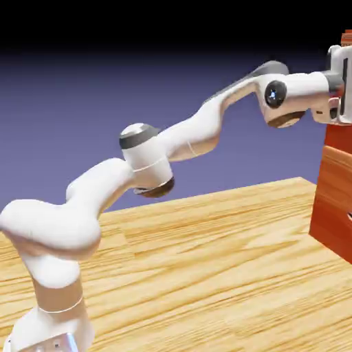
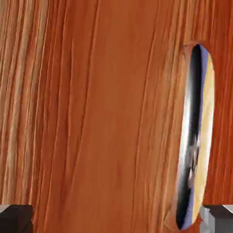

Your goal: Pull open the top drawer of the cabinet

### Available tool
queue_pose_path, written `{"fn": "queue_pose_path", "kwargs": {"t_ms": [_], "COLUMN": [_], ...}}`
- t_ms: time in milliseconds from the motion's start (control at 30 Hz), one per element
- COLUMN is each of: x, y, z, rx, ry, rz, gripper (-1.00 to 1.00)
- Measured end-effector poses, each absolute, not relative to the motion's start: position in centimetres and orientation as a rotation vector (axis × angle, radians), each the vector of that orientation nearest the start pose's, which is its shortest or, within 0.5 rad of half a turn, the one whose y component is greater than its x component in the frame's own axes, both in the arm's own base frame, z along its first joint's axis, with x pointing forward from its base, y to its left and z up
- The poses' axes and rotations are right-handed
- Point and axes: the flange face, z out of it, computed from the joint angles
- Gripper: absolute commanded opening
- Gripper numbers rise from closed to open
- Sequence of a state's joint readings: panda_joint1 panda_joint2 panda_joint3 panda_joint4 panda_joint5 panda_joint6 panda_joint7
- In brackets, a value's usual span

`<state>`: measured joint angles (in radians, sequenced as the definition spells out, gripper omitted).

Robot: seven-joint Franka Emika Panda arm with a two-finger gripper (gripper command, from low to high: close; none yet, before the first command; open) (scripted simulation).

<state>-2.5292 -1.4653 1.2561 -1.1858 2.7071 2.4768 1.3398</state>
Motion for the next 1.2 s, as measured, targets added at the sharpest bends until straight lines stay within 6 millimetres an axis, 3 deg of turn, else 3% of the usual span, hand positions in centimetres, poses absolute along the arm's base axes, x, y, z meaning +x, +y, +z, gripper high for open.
{"fn": "queue_pose_path", "kwargs": {"t_ms": [333, 600, 633, 933, 1200], "x": [79.1, 80.5, 80.6, 79.4, 76.7], "y": [-9.4, -9.3, -9.3, -9.3, -9.3], "z": [56.0, 56.1, 56.1, 56.1, 56.1], "rx": [-0.614, -0.614, -0.615, -0.614, -0.614], "ry": [1.498, 1.484, 1.482, 1.481, 1.481], "rz": [-0.615, -0.614, -0.613, -0.613, -0.613], "gripper": [0.00, 0.00, -1.00, -1.00, -1.00]}}
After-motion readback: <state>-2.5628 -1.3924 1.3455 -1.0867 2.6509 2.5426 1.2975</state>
